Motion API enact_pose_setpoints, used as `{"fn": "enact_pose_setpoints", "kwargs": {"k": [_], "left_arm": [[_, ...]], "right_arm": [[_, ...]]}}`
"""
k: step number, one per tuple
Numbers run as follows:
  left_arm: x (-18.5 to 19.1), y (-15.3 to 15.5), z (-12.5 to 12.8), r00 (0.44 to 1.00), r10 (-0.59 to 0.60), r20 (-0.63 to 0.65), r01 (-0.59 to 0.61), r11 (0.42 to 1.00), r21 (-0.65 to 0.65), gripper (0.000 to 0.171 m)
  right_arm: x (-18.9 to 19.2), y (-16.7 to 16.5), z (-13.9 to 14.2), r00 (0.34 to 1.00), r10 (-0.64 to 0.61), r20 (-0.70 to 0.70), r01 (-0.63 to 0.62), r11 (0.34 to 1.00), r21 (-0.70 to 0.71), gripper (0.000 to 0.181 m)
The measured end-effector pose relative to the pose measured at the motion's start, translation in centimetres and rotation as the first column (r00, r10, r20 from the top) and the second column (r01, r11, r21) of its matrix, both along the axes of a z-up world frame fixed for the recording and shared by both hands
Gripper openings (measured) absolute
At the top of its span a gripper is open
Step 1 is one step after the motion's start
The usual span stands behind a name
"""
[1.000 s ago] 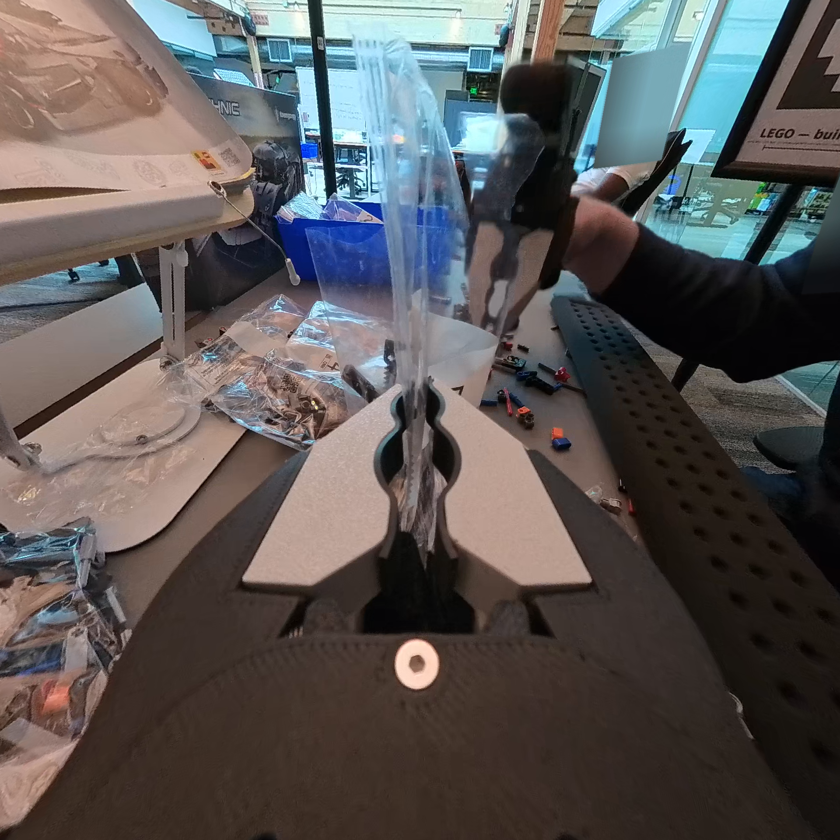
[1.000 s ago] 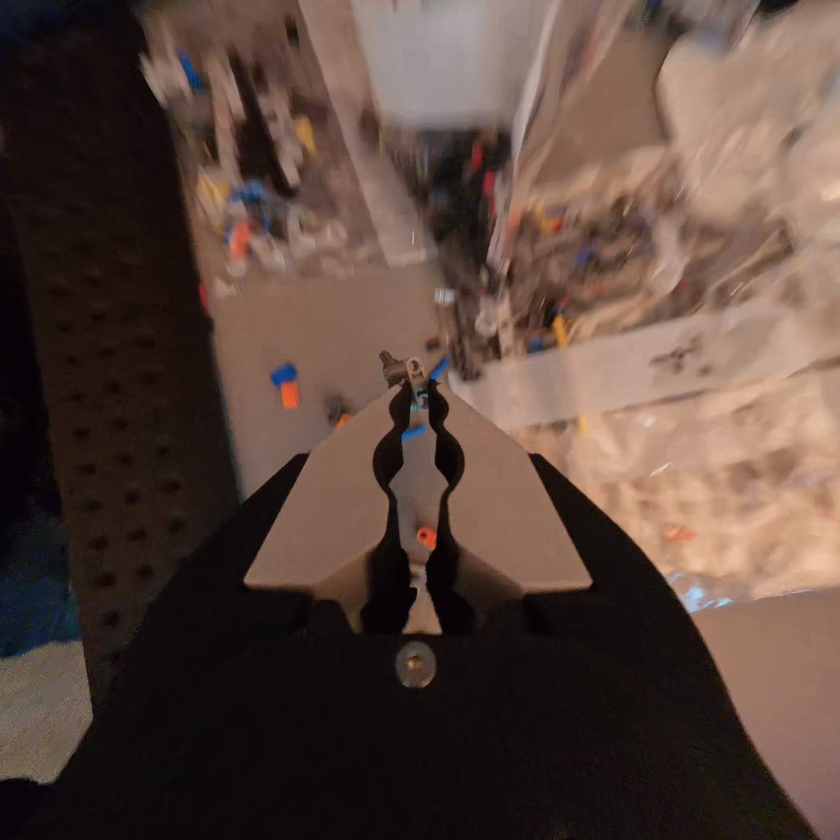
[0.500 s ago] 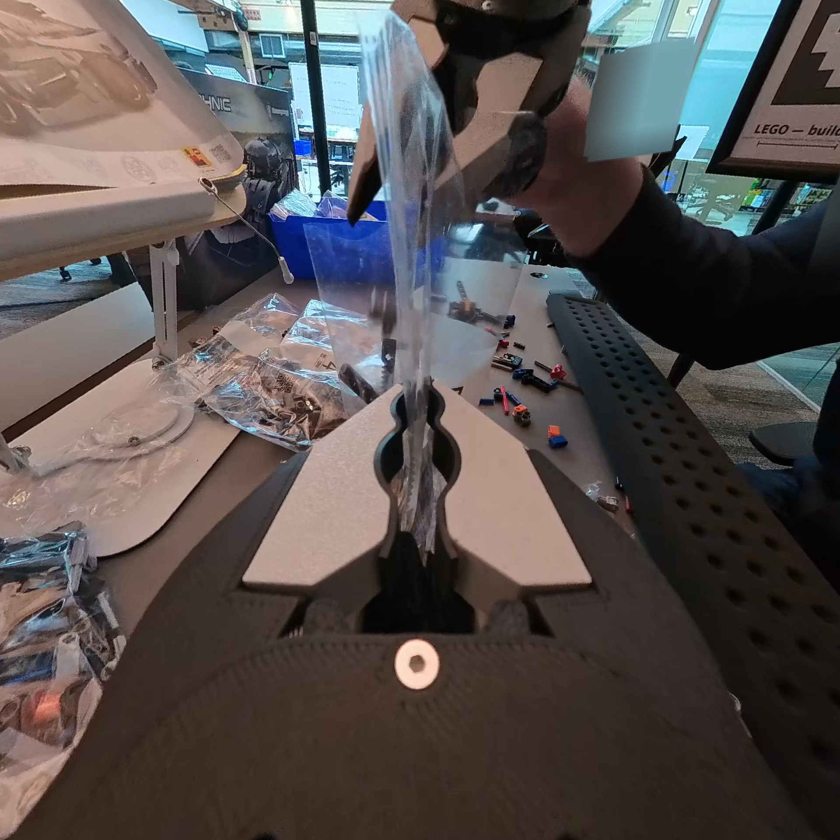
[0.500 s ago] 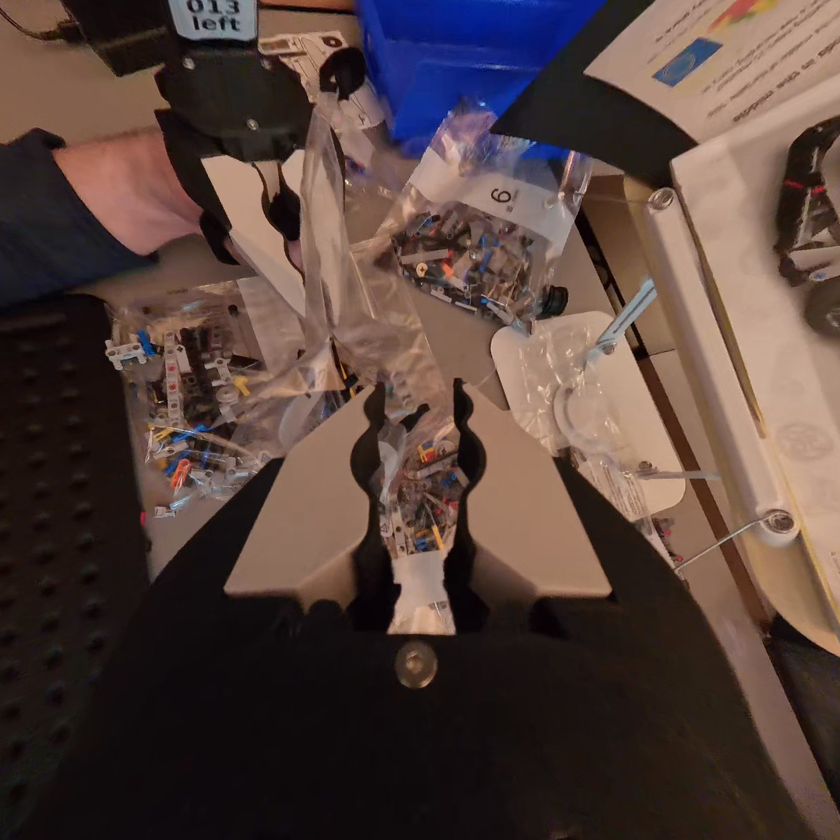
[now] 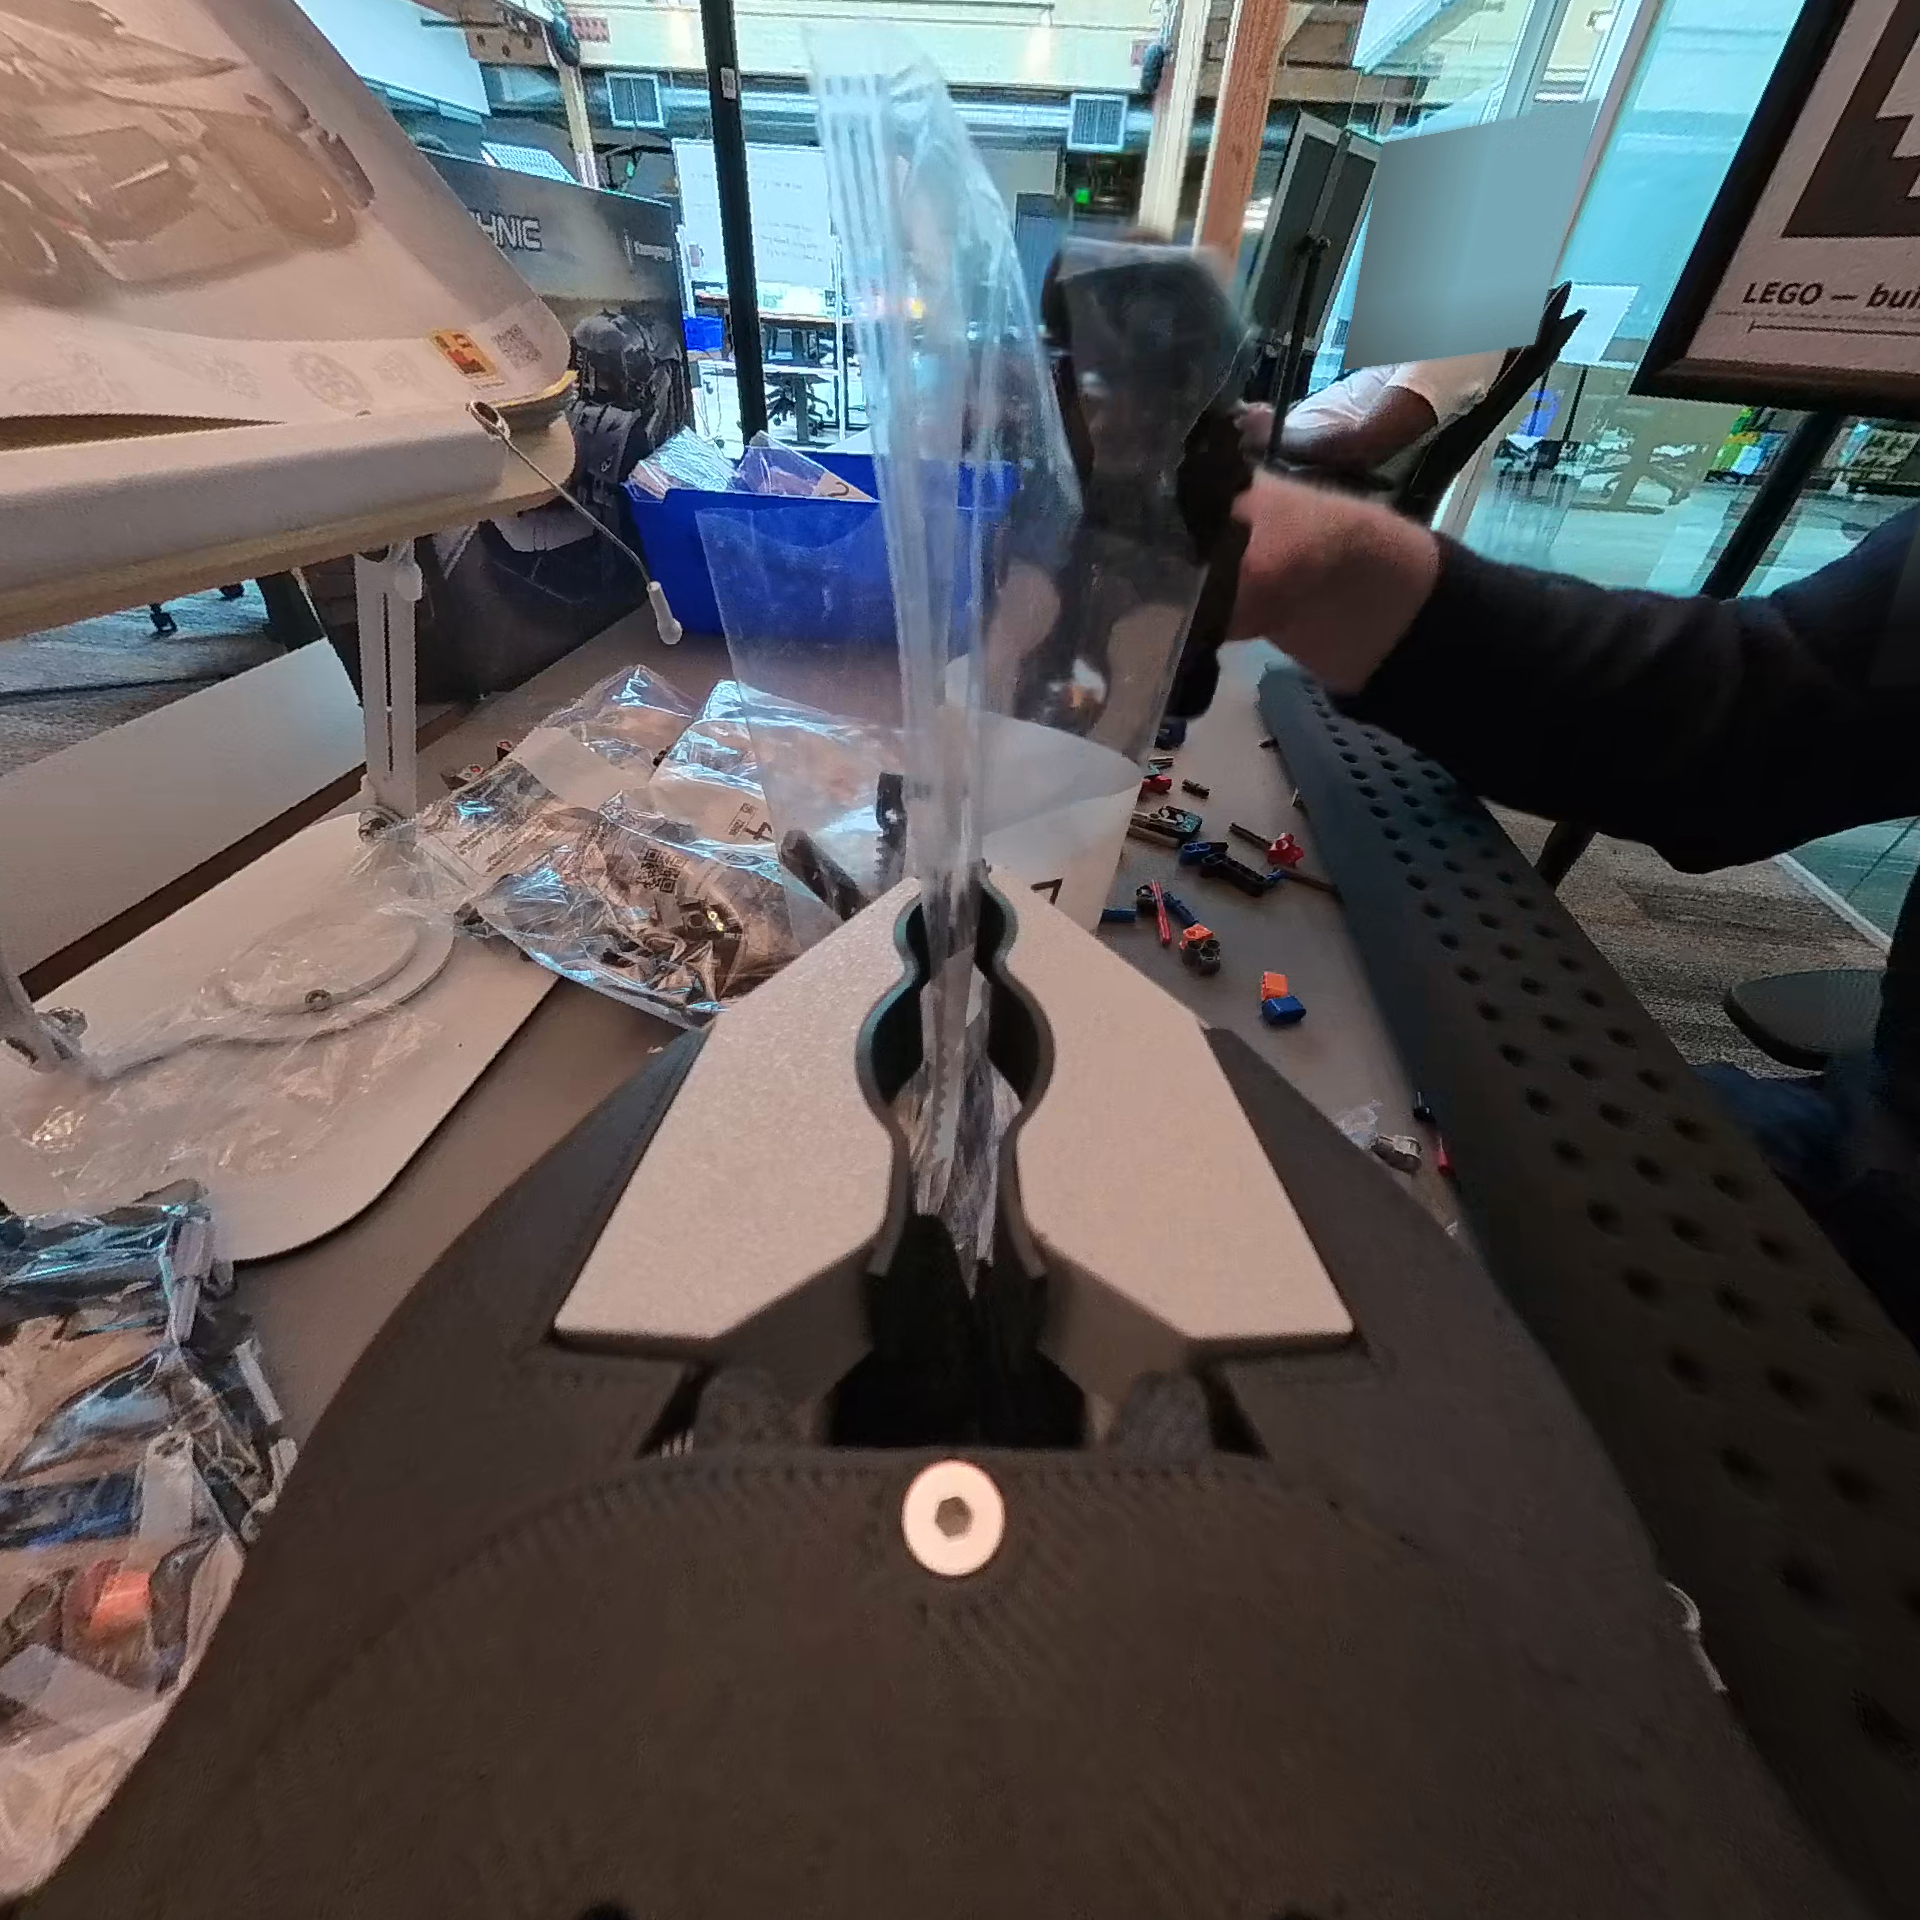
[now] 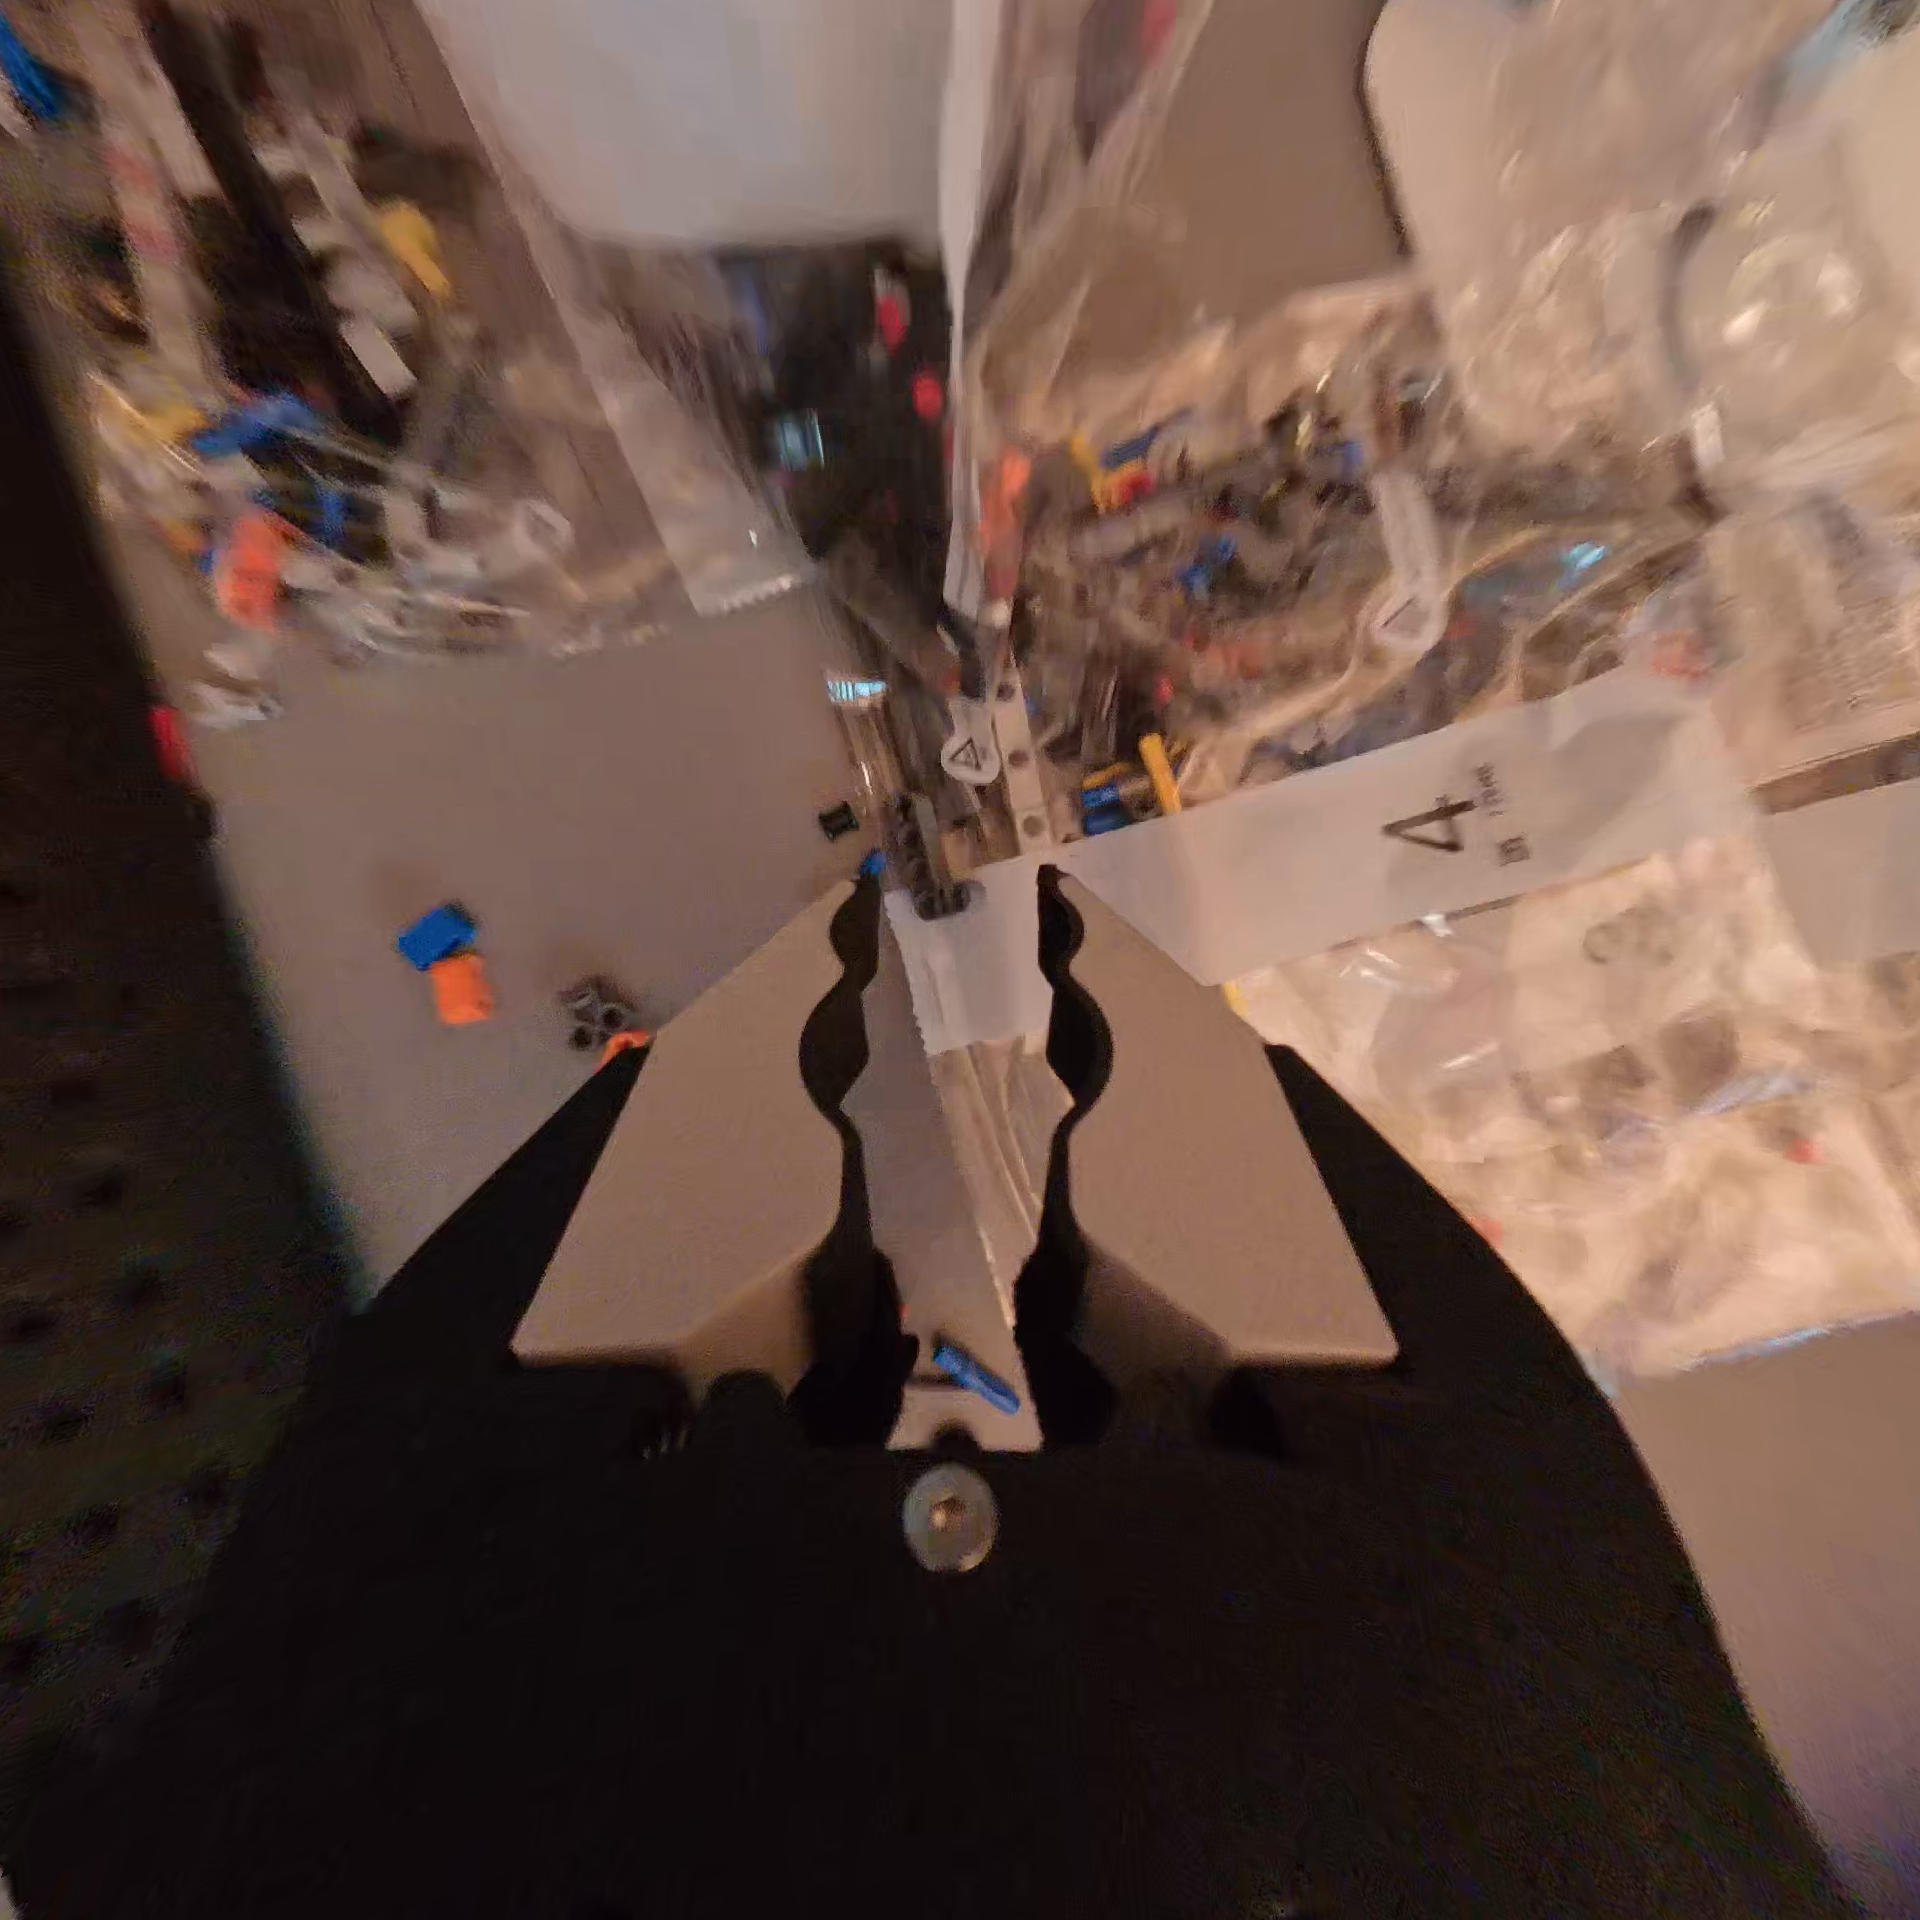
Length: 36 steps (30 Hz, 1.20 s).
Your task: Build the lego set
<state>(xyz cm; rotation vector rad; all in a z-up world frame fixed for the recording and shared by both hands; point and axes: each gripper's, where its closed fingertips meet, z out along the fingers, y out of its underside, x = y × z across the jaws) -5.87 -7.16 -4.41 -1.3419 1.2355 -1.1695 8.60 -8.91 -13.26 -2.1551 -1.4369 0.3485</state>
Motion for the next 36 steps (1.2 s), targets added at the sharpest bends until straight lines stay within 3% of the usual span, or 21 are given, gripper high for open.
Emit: {"fn": "enact_pose_setpoints", "kwargs": {"k": [4,7,11,15,20,22,27,30,36], "left_arm": [[0.0,0.1,-0.1,1.0,0.001,-0.002,-0.001,1.0,-0.002,0.004],[0.1,0.0,-0.2,1.0,-0.002,-0.008,0.002,1.0,-0.004,0.004],[0.1,0.0,-0.1,1.0,-0.002,-0.007,0.002,1.0,-0.001,0.004],[0.1,0.0,-0.1,1.0,-0.004,-0.005,0.004,1.0,-0.001,0.004],[0.1,0.0,-0.1,1.0,-0.005,-0.003,0.005,1.0,-0.003,0.004],[0.1,0.0,-0.1,1.0,-0.004,-0.002,0.004,1.0,-0.004,0.004],[0.1,-0.1,-0.1,1.0,-0.006,-0.001,0.006,1.0,-0.002,0.004],[0.1,-0.1,0.0,1.0,-0.008,-0.002,0.008,1.0,-0.001,0.004],[0.1,-0.2,0.1,1.0,-0.01,0.0,0.01,1.0,0.002,0.004]], "right_arm": [[-0.1,0.2,-4.0,0.998,-0.003,0.062,0.006,0.999,-0.051,0.024],[-0.3,0.1,-3.8,0.995,0.026,0.094,-0.024,0.999,-0.03,0.006],[-0.6,0.0,-1.5,0.998,0.039,0.052,-0.039,0.999,-0.009,0.006],[-1.5,0.4,3.2,0.999,0.041,-0.033,-0.038,0.997,0.074,0.006],[-3.4,1.4,13.2,0.983,0.066,-0.171,-0.014,0.956,0.293,0.006],[-4.7,1.3,15.4,0.982,0.104,-0.158,-0.045,0.94,0.338,0.005],[-7.7,2.6,15.0,0.994,0.111,0.009,-0.106,0.919,0.38,0.007],[-8.2,3.1,14.0,0.995,0.091,0.051,-0.104,0.922,0.374,0.02],[-4.8,1.8,14.3,0.993,0.052,-0.102,-0.017,0.947,0.321,0.021]]}}
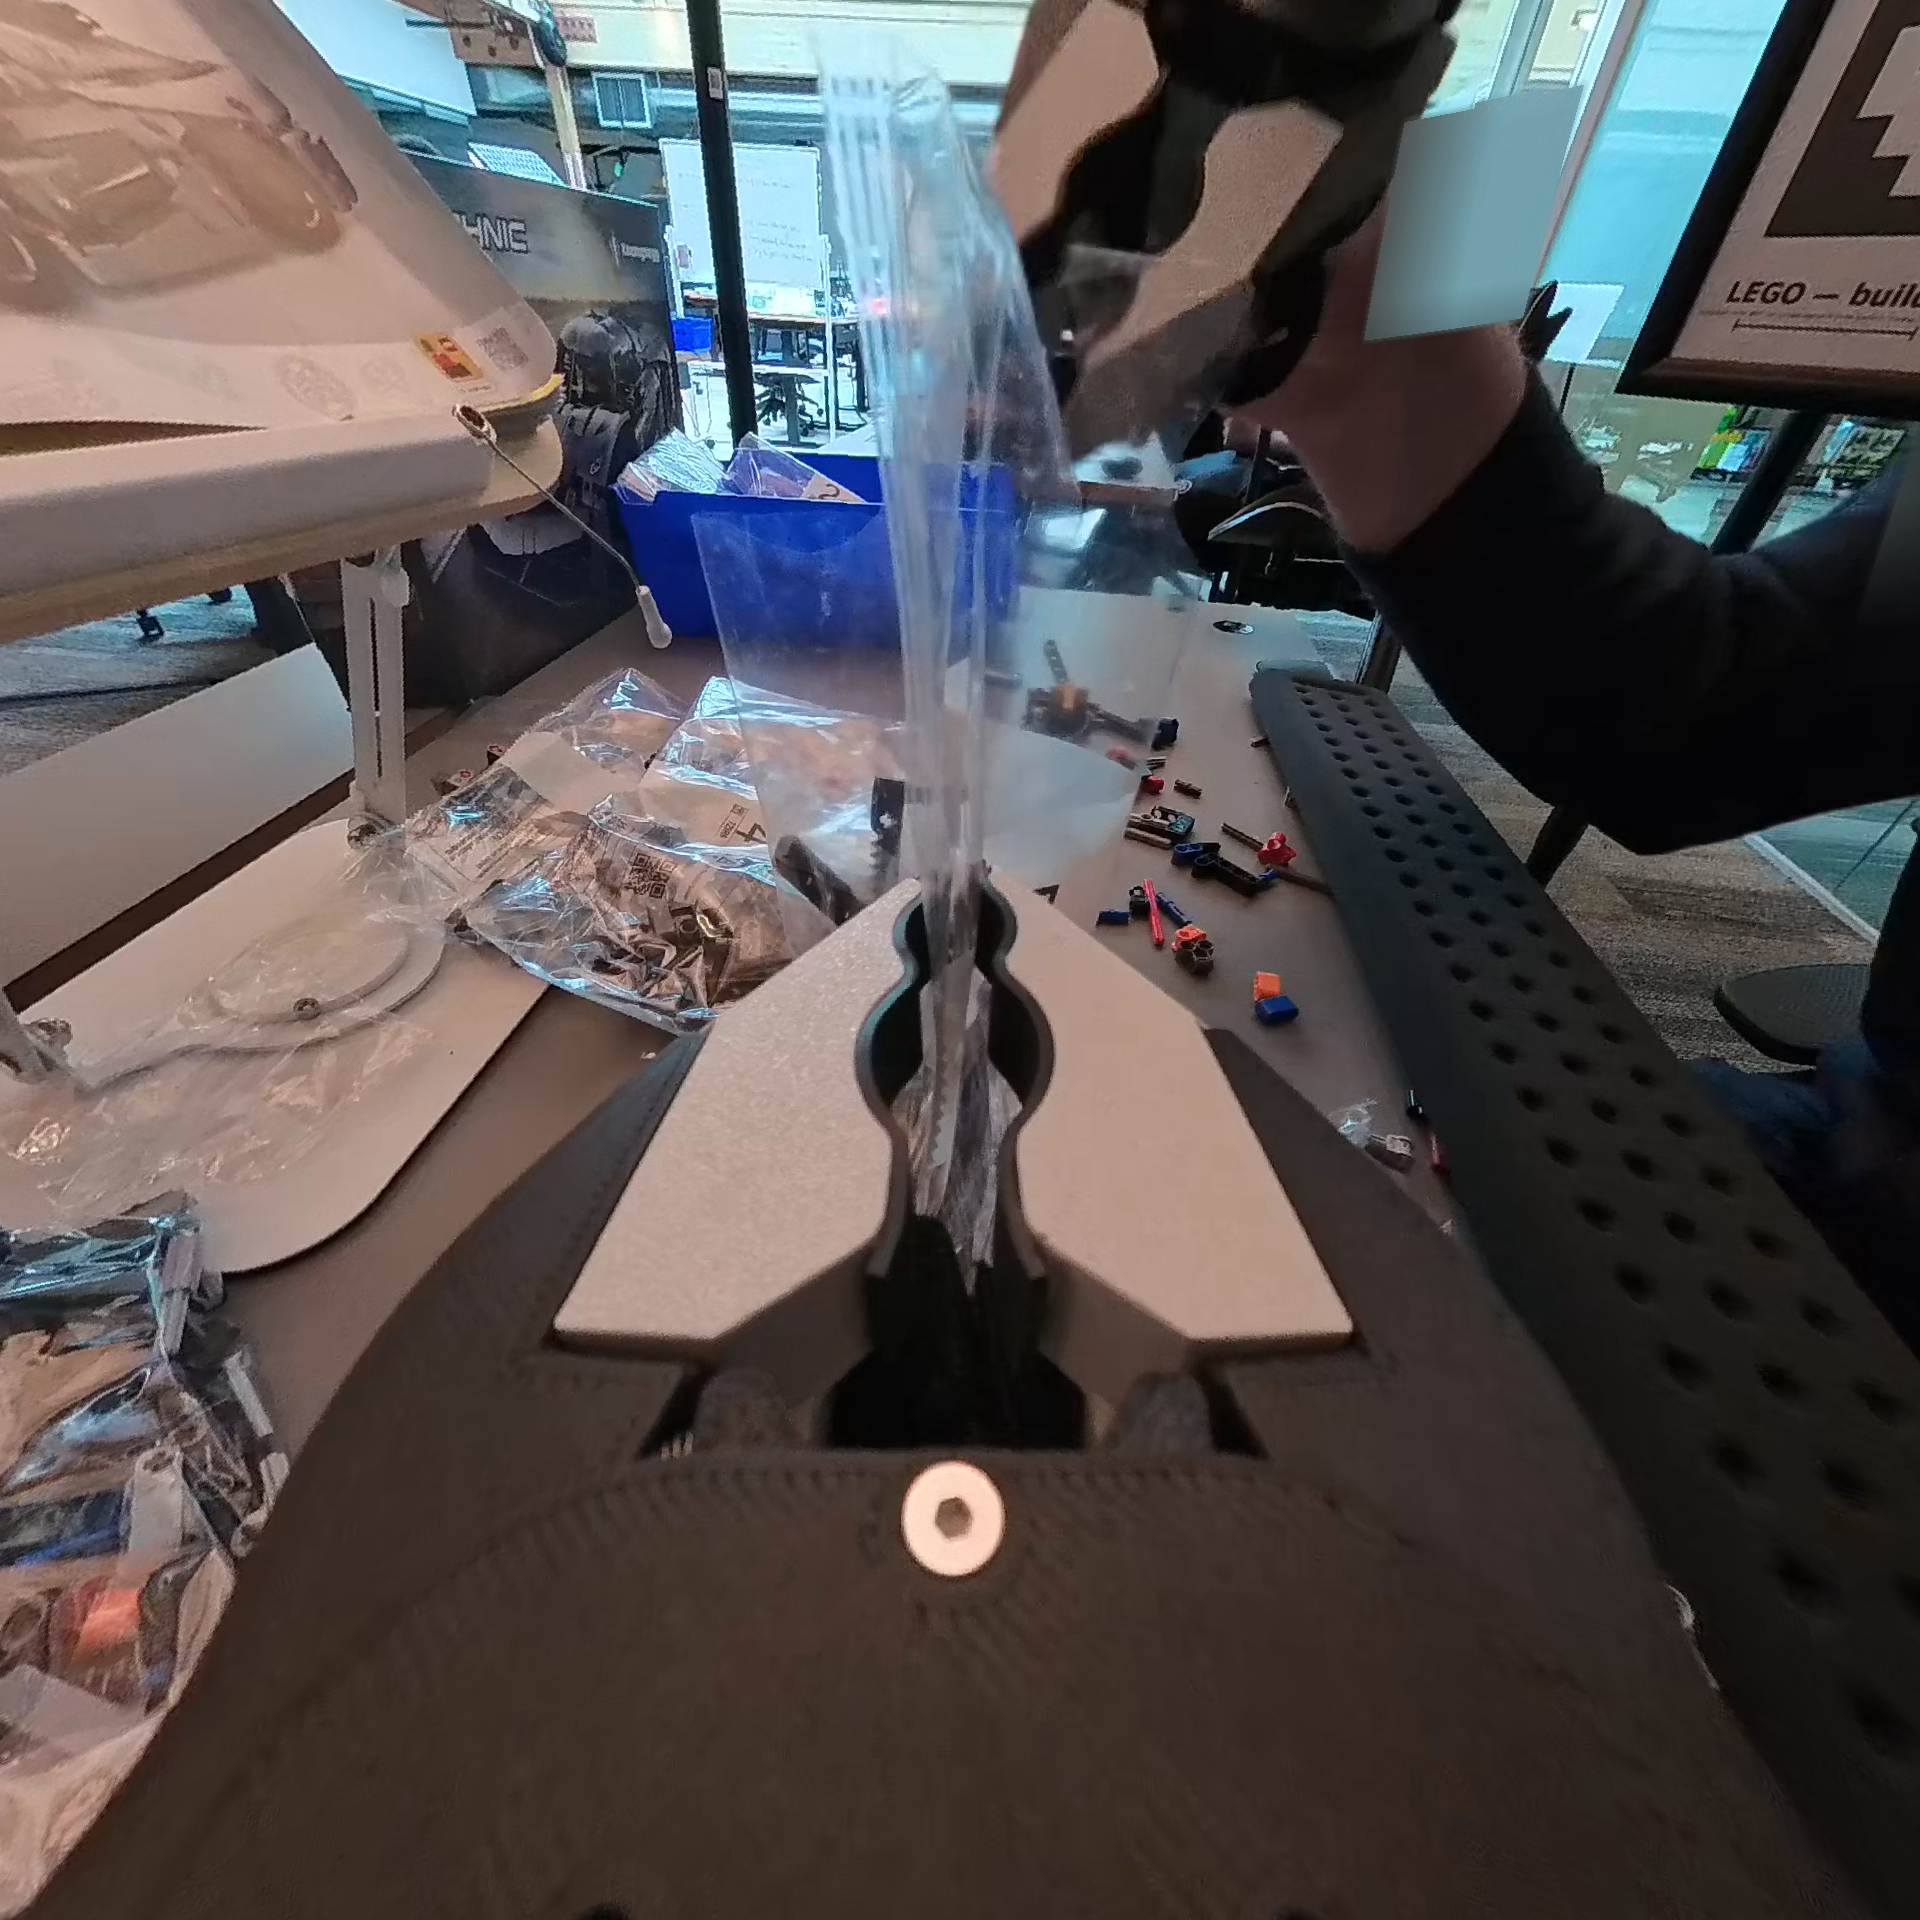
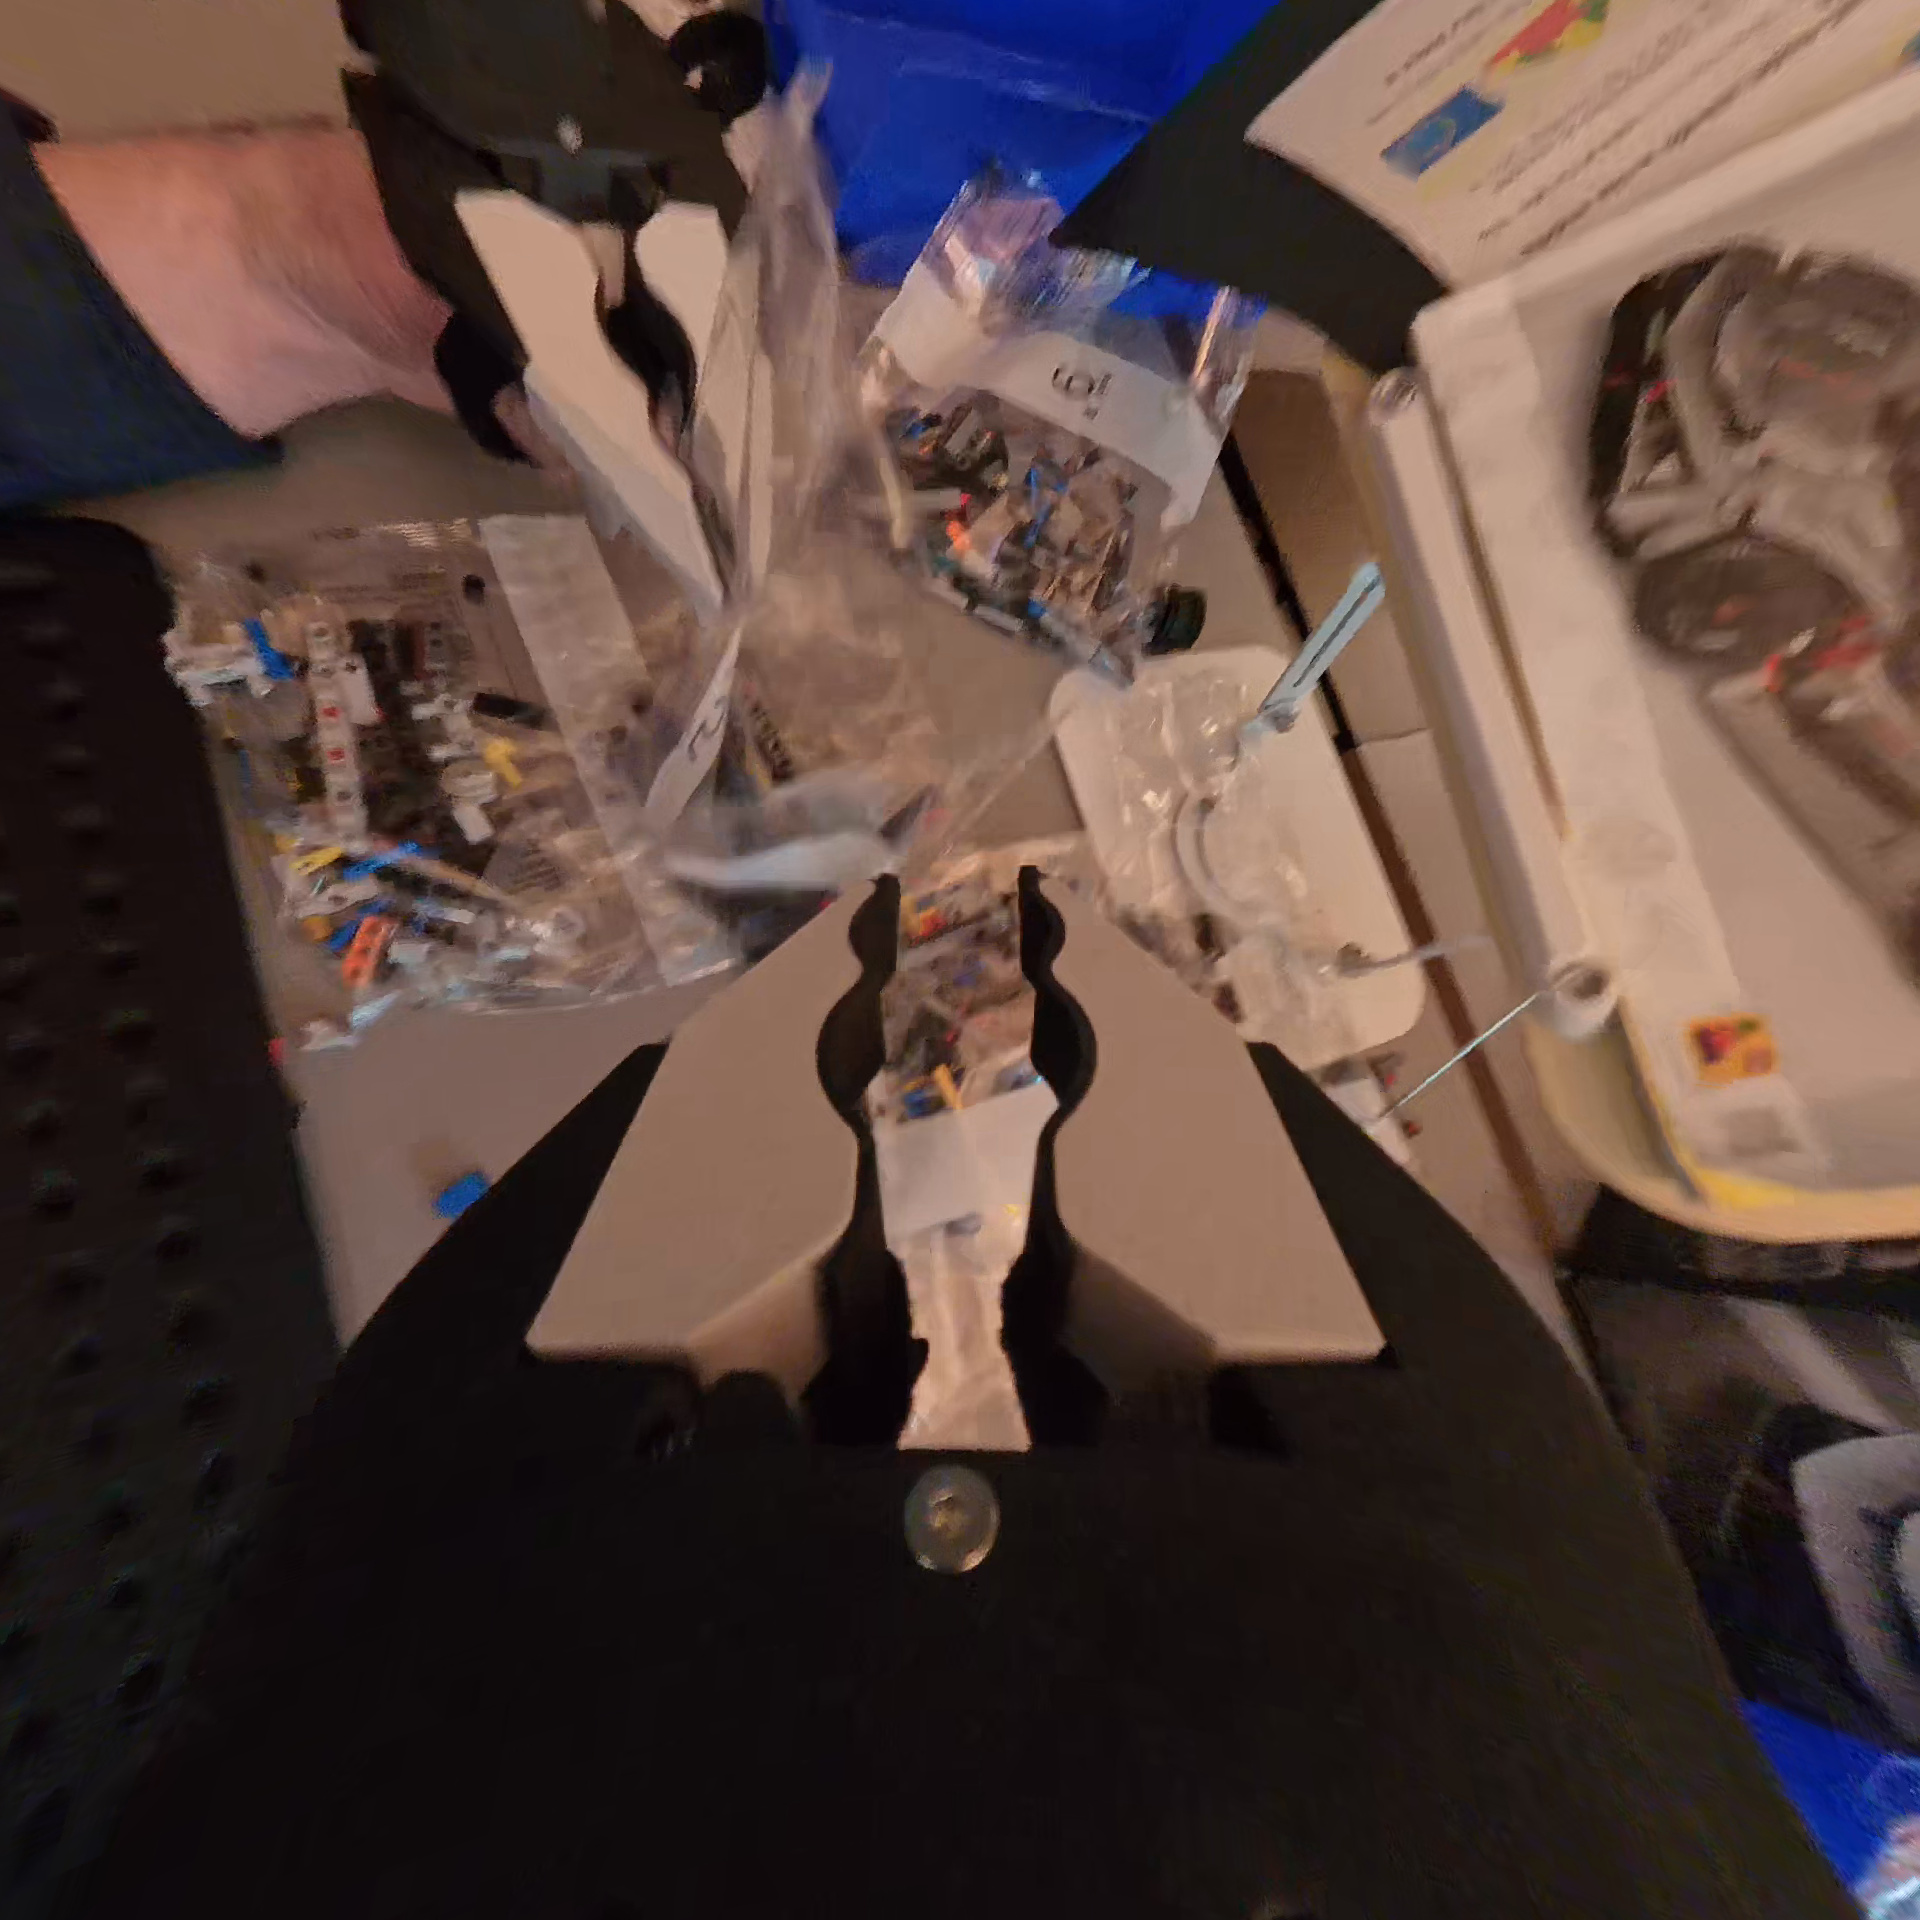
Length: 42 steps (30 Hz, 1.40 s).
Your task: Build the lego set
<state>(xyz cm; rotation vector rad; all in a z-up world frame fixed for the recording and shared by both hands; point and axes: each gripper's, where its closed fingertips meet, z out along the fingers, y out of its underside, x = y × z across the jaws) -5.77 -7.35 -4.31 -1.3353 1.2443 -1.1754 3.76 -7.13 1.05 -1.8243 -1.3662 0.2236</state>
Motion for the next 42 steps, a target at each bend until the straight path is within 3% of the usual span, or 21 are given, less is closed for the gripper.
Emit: {"fn": "enact_pose_setpoints", "kwargs": {"k": [2,6,8,12,17,19,24,30,33,37,39,42], "left_arm": [[0.0,0.0,0.0,1.0,0.0,0.002,0.0,1.0,0.0,0.004],[0.0,0.0,0.1,1.0,0.001,0.004,-0.001,1.0,0.001,0.004],[0.0,0.0,0.1,1.0,0.002,0.002,-0.002,1.0,0.002,0.004],[-0.1,0.1,-0.1,1.0,0.006,0.001,-0.006,1.0,-0.003,0.004],[0.0,0.1,-0.1,1.0,0.006,-0.003,-0.006,1.0,-0.001,0.005],[0.0,0.1,-0.1,1.0,0.004,-0.003,-0.004,1.0,-0.001,0.005],[0.0,0.0,-0.1,1.0,0.002,-0.003,-0.002,1.0,-0.001,0.005],[0.0,0.0,-0.2,1.0,0.0,-0.003,0.0,1.0,-0.004,0.005],[0.0,0.0,-0.1,1.0,0.001,-0.002,-0.001,1.0,-0.004,0.005],[0.0,0.0,-0.1,1.0,-0.002,-0.002,0.002,1.0,-0.003,0.005],[0.1,-0.1,-0.1,1.0,-0.004,-0.004,0.004,1.0,-0.002,0.005],[0.1,-0.1,-0.1,1.0,-0.006,-0.008,0.006,1.0,0.001,0.005]], "right_arm": [[1.6,-1.6,-2.9,0.999,0.032,0.044,-0.028,0.995,-0.095,0.02],[4.0,-4.7,-11.4,0.982,0.093,0.165,-0.035,0.945,-0.325,0.026],[4.5,-5.3,-14.3,0.978,0.093,0.185,-0.021,0.934,-0.356,0.026],[4.5,-4.8,-17.3,0.986,0.024,0.167,0.047,0.911,-0.41,0.022],[3.9,-4.9,-18.7,0.987,0.032,0.155,0.042,0.893,-0.448,0.016],[4.1,-4.7,-18.7,0.985,0.035,0.171,0.043,0.902,-0.429,0.002],[3.3,-4.2,-15.4,0.992,0.04,0.122,0.008,0.928,-0.372,0.002],[-1.0,-1.9,-2.1,0.987,0.069,-0.147,-0.085,0.991,-0.101,0.002],[-3.6,-1.3,1.8,0.968,0.123,-0.219,-0.13,0.991,-0.021,0.002],[-5.2,0.1,1.1,0.981,0.115,-0.155,-0.121,0.992,-0.032,0.003],[-5.2,0.4,-0.2,0.988,0.091,-0.128,-0.1,0.992,-0.071,0.014],[-4.2,0.7,0.1,0.985,0.057,-0.163,-0.062,0.998,-0.023,0.016]]}}
